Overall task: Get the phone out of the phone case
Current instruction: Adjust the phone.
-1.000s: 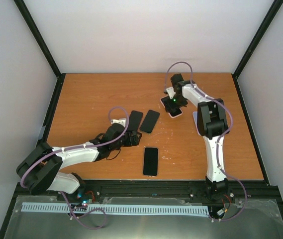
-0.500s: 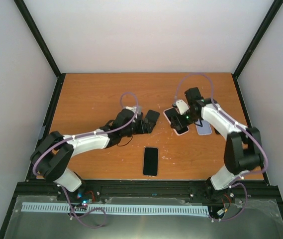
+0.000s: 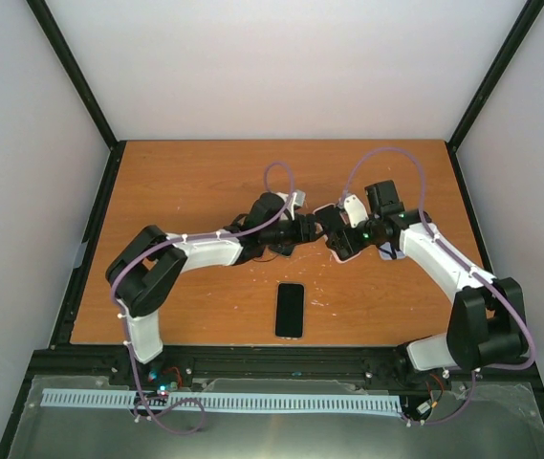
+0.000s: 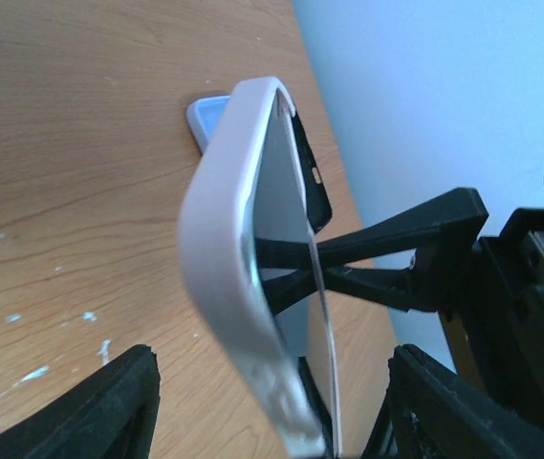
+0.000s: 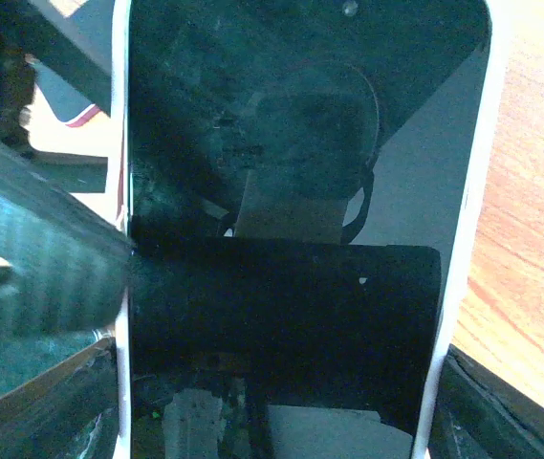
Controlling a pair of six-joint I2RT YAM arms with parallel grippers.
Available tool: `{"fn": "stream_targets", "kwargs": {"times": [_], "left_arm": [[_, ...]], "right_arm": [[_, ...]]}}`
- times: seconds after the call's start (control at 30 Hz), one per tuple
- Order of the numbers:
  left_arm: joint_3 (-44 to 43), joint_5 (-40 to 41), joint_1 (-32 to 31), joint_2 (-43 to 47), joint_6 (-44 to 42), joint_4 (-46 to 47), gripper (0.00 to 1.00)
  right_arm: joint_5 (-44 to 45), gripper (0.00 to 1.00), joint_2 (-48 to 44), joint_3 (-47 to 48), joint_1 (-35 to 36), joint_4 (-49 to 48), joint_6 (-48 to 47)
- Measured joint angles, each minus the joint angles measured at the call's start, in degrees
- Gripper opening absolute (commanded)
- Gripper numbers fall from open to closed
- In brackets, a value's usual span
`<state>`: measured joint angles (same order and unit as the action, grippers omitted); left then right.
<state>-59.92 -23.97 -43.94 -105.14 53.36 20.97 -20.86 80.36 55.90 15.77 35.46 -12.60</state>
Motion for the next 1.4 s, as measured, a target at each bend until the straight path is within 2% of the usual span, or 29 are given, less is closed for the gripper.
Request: {"fn": "stream_targets", "kwargs": {"times": [0.17,0.43,0.5,0.6,0.67,0.8,1.13,1.3,1.4], "left_arm": [[-4.94,-0.5,-0.52,-3.48,2.14,0.24,0.57],[-11.06,-0.35,-0.52,-7.13,3.74,0.15,0.32],[-11.26,-0.63,-0.52,-7.28,4.24,0.39,0.31],[-11.26,-1.05,-0.52,-7.48,4.87,0.81,0.41],[-11.26,-1.18,-0.59,-7.48,5.51,1.2,0.42],[-11.15,-0.9,-0.87,-7.45,6.08,1.97,0.39],[-9.11,0.87,-1.33,-7.06,7.02,3.56,0.17],[-8.87,1.22,-1.44,-6.82,6.34,4.22,0.07],[-8.09,1.9,-1.51,-5.66,4.98,4.24,0.04]], "right_arm": [[-0.85,0.65,-1.51,-0.9,0.0,-1.77,0.0],[-0.76,0.65,-3.19,-1.92,0.0,-2.56,0.0],[-0.7,0.65,-3.65,-2.19,0.0,-2.8,0.0],[-0.48,0.65,-4.04,-2.4,-0.07,-2.91,0.0],[-0.28,0.65,-4.07,-2.4,-0.24,-3.17,0.09],[0.17,0.65,-4.13,-2.4,-0.83,-3.48,0.42],[0.44,0.66,-4.24,-2.4,-1.07,-3.61,0.63],[-0.09,0.73,-4.28,-2.49,-1.18,-3.69,0.48],[-1.16,0.85,-4.74,-2.51,-1.33,-3.82,-0.17]]}}
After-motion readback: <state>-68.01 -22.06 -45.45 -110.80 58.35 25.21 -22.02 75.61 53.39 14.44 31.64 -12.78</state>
